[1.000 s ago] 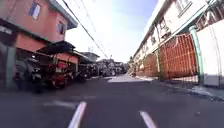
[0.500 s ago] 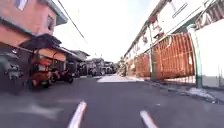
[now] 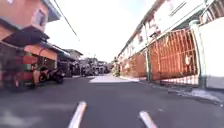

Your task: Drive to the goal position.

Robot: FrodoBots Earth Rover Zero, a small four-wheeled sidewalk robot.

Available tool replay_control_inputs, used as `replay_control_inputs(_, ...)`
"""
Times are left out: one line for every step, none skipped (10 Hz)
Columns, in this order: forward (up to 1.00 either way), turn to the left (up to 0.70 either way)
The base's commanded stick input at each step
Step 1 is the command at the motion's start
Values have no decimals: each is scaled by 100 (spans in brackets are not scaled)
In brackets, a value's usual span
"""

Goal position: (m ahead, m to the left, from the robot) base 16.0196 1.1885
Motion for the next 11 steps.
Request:
replay_control_inputs(85,0)
replay_control_inputs(85,0)
replay_control_inputs(85,0)
replay_control_inputs(85,0)
replay_control_inputs(85,0)
replay_control_inputs(85,0)
replay_control_inputs(85,0)
replay_control_inputs(85,0)
replay_control_inputs(85,0)
replay_control_inputs(85,0)
replay_control_inputs(85,0)
